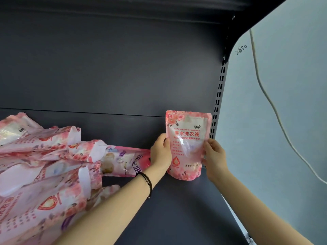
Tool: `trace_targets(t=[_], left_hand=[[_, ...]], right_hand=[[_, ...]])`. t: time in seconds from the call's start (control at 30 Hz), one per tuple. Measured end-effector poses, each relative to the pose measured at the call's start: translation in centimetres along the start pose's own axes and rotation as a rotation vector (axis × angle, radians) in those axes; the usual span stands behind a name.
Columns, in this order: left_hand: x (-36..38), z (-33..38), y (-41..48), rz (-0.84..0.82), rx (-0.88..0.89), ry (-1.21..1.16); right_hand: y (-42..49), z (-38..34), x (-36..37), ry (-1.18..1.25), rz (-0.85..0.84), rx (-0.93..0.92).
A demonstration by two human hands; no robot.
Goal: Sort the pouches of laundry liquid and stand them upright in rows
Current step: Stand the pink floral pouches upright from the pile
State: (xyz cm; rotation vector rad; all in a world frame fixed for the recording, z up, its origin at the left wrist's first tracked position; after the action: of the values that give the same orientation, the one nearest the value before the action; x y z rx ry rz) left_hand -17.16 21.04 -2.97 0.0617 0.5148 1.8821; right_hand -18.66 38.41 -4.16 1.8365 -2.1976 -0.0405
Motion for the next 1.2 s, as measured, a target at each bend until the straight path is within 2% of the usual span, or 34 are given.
trace_targets(t=[0.1, 0.17, 0.23, 0.3, 0.37, 0.47, 0.57, 0.63, 0.73, 0.87, 0.97, 1.1, 1.2], left_hand=[[-0.3, 0.0, 0.2, -0.114, -0.046, 0.032], [-1.4, 0.8, 0.5, -0.254, -0.100, 0.064], [-4.1, 2.7, 1.1, -0.304, -0.057, 0.156], [-7.7, 5.4, 1.6, -0.258, 0.110, 0.348], [-10.8, 7.6, 1.7, -0.270, 0.259, 0.586], [-13.3, 8.1, 1.5, -0.365, 0.347, 0.965], [-13.8, 6.4, 1.1, -0.472, 0.447, 1.242], [-13.4, 4.7, 1.1, -0.519, 0.554, 1.397], [-12.4, 2.8, 1.4, -0.542, 0.737, 1.597], [-11.8, 1.3, 2.4, -0.533, 0.767, 1.638], [-11.6, 0.6, 3.0, -0.540, 0.747, 1.606], [-12.1, 0.1, 3.9, -0.544, 0.652, 1.451], [-13.3, -0.1, 5.1, -0.533, 0.492, 1.208]], right_hand=[[0.4, -0.9, -0.8, -0.144, 0.057, -0.106], [-0.2, -3.6, -1.7, -0.210, 0.212, -0.321], [-1.4, -7.7, -1.5, -0.260, 0.248, -0.607], [-2.5, -11.0, 0.2, -0.382, 0.082, -0.793], [-3.5, -12.6, 3.0, -0.593, -0.160, -0.868], [-5.2, -12.4, 7.8, -0.924, -0.474, -0.958], [-6.1, -10.3, 11.4, -1.116, -0.684, -0.949], [-6.2, -8.1, 13.2, -1.299, -0.764, -0.905], [-5.9, -5.1, 15.1, -1.645, -0.756, -0.876], [-5.3, -1.2, 16.2, -1.847, -0.733, -0.669], [-4.9, -0.2, 16.9, -1.823, -0.621, -0.571], [-4.5, -0.7, 17.0, -1.534, -0.515, -0.442], [-5.1, -2.8, 17.4, -1.318, -0.473, -0.572]])
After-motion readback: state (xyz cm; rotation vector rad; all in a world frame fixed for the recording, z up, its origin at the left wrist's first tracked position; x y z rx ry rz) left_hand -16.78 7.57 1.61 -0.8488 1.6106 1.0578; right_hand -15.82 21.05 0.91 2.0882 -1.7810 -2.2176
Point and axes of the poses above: each hand's wrist, its own y-axis towards the middle knuckle, its own x-axis out of the palm, z = x × y, the point moved 5 cm from there along y, towards the middle knuckle, and after that the axes turned 3 degrees about -z, right-handed, at the moved point
